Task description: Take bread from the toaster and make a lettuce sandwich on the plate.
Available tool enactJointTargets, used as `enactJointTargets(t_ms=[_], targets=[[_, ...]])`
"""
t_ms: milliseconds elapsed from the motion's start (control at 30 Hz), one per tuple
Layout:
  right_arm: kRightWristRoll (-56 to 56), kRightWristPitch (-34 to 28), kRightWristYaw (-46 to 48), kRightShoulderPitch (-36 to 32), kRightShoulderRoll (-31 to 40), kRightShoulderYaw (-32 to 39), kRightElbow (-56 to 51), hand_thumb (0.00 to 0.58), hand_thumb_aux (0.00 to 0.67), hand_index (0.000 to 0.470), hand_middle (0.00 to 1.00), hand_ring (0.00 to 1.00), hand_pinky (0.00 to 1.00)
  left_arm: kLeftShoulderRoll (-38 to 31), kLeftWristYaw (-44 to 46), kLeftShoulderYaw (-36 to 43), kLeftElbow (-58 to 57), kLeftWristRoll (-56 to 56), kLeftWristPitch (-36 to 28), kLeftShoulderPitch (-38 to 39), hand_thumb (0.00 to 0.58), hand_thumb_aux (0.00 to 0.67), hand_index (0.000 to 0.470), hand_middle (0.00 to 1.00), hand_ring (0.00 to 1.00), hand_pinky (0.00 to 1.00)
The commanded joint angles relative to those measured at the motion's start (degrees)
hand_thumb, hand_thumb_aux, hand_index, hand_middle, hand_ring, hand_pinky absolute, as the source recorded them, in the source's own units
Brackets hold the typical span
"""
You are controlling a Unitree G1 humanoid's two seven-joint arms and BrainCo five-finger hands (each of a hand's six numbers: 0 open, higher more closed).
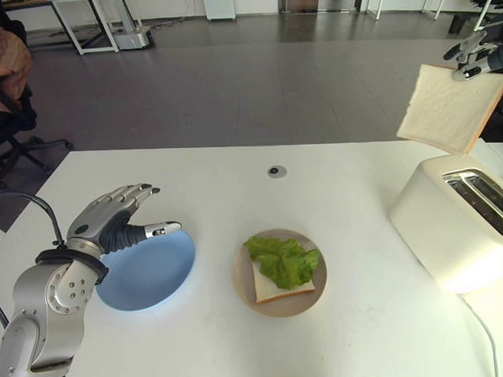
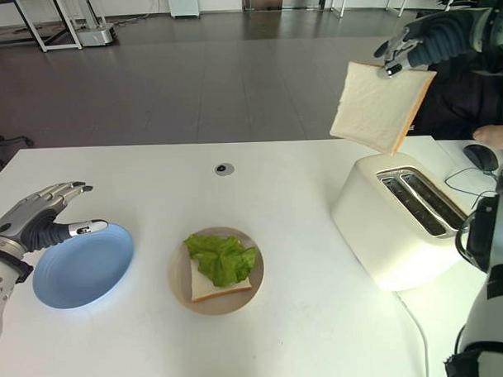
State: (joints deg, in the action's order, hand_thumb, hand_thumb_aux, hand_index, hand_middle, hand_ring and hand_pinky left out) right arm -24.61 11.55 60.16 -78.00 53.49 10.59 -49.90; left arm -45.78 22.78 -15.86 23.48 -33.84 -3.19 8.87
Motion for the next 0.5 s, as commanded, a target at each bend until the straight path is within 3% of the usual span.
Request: enactJointTargets(t_ms=[33,233,500], targets=[[7.36,-4.59,4.27,-0.29,-6.01,-2.0,4.12,0.58,0.67,0.47,0.0,0.0,0.0,-0.14,0.34,0.55,-0.23,-0.5,-0.26,-0.16,0.0,0.0,0.0,0.0,0.0,0.0],[18.92,-21.27,9.76,12.39,-13.28,-2.66,25.93,0.58,0.67,0.47,0.0,0.0,0.0,-0.62,0.32,2.64,-2.22,-0.29,0.73,-3.27,0.0,0.0,0.0,0.0,0.0,0.0],[26.33,-28.02,14.6,25.47,-22.61,4.61,36.51,0.58,0.67,0.47,0.0,0.0,0.0,-0.18,0.81,3.0,-1.0,-0.29,0.02,-3.22,0.0,0.0,0.0,0.0,0.0,0.0]])
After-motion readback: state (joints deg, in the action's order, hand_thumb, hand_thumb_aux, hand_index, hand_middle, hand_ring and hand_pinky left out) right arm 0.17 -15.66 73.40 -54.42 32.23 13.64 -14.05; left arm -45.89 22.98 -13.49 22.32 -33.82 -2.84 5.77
